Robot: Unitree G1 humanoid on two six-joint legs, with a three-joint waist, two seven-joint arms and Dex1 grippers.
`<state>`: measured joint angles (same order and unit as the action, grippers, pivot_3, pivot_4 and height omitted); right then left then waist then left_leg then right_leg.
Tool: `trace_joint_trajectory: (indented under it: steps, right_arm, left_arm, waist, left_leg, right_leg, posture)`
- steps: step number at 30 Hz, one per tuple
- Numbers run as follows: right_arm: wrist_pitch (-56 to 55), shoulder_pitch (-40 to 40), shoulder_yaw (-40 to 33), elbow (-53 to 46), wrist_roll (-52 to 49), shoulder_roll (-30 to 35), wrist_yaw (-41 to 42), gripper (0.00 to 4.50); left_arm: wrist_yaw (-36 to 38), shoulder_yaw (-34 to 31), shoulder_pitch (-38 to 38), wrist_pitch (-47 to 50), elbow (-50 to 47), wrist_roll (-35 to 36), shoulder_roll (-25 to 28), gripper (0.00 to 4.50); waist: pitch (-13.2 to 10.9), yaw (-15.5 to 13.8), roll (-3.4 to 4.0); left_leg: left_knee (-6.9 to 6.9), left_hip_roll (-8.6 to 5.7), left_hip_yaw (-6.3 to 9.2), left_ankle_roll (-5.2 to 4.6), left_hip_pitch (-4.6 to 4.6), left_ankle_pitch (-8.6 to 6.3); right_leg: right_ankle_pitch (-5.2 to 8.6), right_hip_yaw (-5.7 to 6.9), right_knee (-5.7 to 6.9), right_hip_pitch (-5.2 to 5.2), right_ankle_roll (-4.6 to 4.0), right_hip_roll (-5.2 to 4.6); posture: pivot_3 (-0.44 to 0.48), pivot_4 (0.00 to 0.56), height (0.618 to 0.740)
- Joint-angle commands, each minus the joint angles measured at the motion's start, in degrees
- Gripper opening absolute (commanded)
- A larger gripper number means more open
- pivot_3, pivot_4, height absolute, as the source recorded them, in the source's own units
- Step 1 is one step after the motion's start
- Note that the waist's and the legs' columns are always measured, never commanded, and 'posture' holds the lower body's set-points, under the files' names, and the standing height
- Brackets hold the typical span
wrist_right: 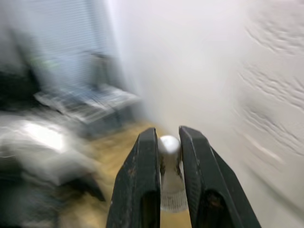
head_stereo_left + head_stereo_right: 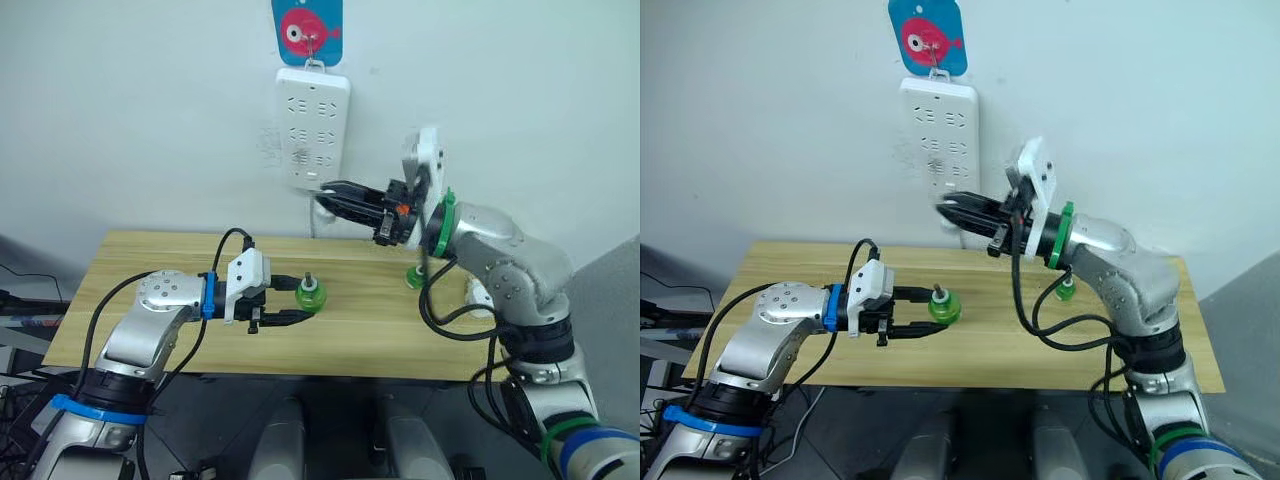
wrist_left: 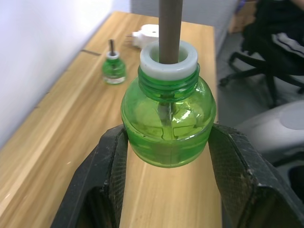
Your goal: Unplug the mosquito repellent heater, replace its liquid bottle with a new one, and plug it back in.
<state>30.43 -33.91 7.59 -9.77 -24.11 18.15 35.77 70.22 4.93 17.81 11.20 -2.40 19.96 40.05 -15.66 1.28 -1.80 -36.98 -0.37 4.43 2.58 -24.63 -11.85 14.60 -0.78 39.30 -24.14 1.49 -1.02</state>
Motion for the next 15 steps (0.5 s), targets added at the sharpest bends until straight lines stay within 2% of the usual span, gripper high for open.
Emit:
trace_joint_trajectory:
  steps: [1,7,11,15]
  right_arm:
    - [-15.35,4.89,1.91,9.40,10.81,-2.18,-5.92,0.30]
    - [-28.51,6.83,0.16,26.57,15.96,-8.60,-12.27,0.30]
    - [-37.78,6.66,0.29,37.81,20.17,-10.44,-15.14,0.30]
    - [-44.27,4.68,-1.28,48.70,22.42,-11.80,-19.65,0.30]
  left_arm:
    - [-1.42,-1.62,-0.73,0.32,-3.39,0.88,0.21,2.21]
    - [-3.03,-3.04,-2.64,4.09,-7.67,2.50,1.41,2.21]
    - [-3.34,-4.11,-7.83,6.66,-13.42,4.26,3.48,2.21]
    - [-3.56,-5.48,-9.40,8.85,-15.84,5.50,5.21,2.21]
  waist:
    - [-0.02,0.13,0.02]
    - [-0.05,0.64,0.04]
    - [-0.11,0.56,0.09]
    - [-0.26,0.30,0.13]
  left_leg:
    - [0.00,0.00,-0.04,0.00,0.00,0.00]
    - [0.03,0.10,-0.16,0.00,0.13,0.00]
    - [0.14,0.10,-0.17,-0.02,0.24,-0.01]
    - [0.13,0.11,-0.11,-0.01,0.24,0.00]
  right_leg:
    - [0.00,-0.03,0.02,-0.02,0.00,0.00]
    - [0.01,-0.15,0.18,-0.06,-0.02,0.07]
    - [0.11,-0.17,0.19,0.00,-0.17,0.07]
    - [0.13,-0.17,0.19,0.03,-0.20,0.08]
  posture:
    - [0.048,0.244,0.740]
    - [0.059,0.272,0.740]
    - [0.067,0.289,0.740]
    - [0.083,0.303,0.740]
